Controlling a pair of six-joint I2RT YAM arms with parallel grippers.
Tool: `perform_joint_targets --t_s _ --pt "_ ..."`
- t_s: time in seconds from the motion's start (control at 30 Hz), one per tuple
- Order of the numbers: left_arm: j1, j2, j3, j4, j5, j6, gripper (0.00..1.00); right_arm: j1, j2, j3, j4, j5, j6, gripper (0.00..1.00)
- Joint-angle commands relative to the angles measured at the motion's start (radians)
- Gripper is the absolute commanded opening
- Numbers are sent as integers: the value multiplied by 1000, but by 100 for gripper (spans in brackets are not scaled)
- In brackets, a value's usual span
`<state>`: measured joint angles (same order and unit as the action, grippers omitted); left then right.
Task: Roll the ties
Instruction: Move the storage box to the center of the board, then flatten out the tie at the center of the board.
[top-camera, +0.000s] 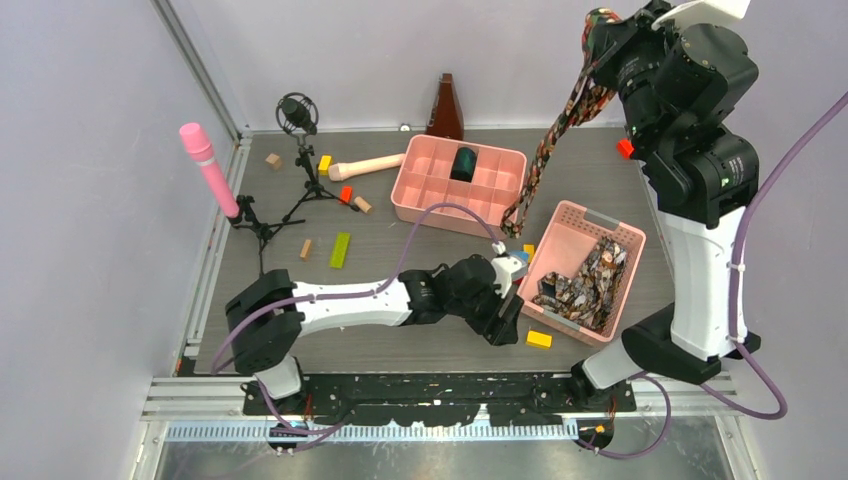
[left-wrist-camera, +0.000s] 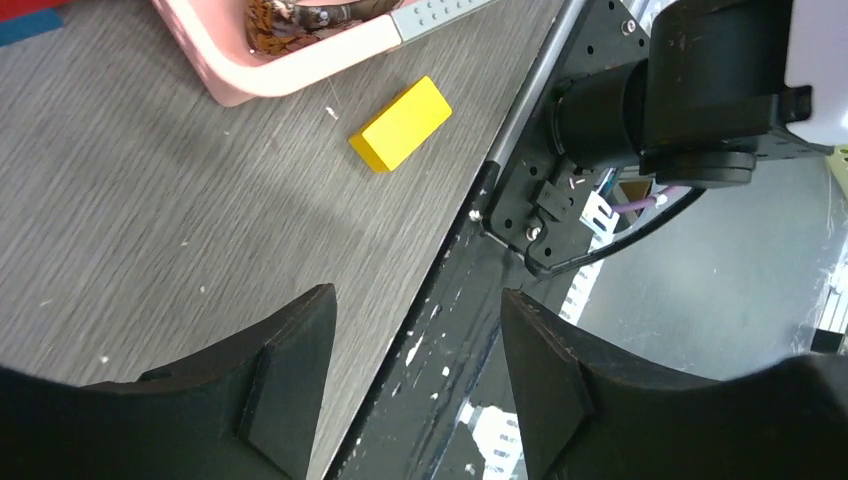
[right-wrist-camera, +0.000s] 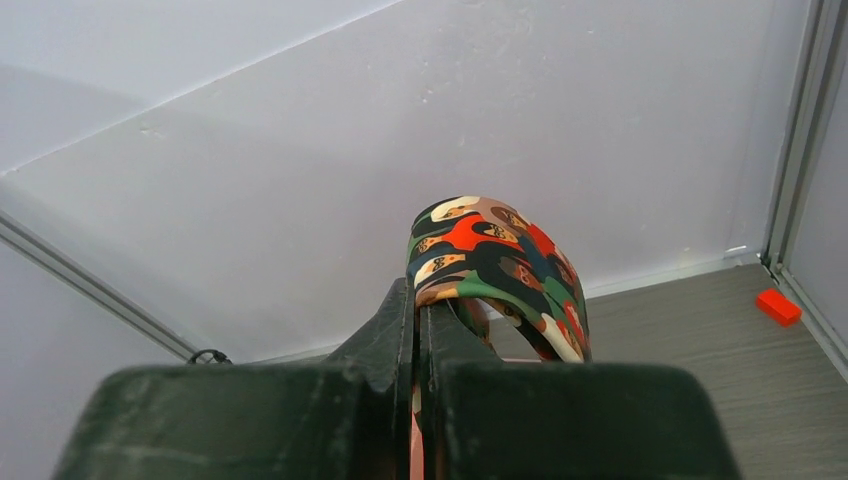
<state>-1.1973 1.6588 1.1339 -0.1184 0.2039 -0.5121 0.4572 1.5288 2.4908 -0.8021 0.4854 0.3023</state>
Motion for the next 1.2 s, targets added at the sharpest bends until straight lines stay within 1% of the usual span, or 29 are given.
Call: perform_joint_targets --t_s 0.0,0.1,0.2,0.3,0.4,0.5,0.67,0.8,0.87,0.9,0.93,1.03,1.17 --pt "-5 73 9 155 8 -44 64 6 -100 -104 97 8 13 0" --pt "-5 165 75 221 26 -37 65 6 -161 -208 131 20 39 0" --pt "-3 271 182 242 35 -22 67 6 -193 -249 142 28 55 0" --pt "7 398 341 185 18 25 68 6 -209 -282 144 37 57 0" --pt "46 522 505 155 37 46 68 6 -238 -330 159 44 63 1" --pt "91 647 712 101 57 67 68 6 -269 -379 195 51 71 0" --pt "158 830 1043 -5 50 107 70 6 -307 -444 226 57 79 0" --pt "213 965 1261 -49 56 105 73 6 -329 -483 259 53 75 0" --pt "225 983 1333 -85 85 108 73 6 -347 -512 292 58 72 0" --pt "225 964 1332 -95 105 119 73 6 -357 -520 309 60 65 0" --pt "222 920 1272 -88 119 131 73 6 -362 -530 316 66 61 0" --pt "203 721 1011 34 122 151 75 6 -386 -562 350 93 38 0" --pt "190 514 765 59 138 141 76 6 -420 -621 401 127 15 0"
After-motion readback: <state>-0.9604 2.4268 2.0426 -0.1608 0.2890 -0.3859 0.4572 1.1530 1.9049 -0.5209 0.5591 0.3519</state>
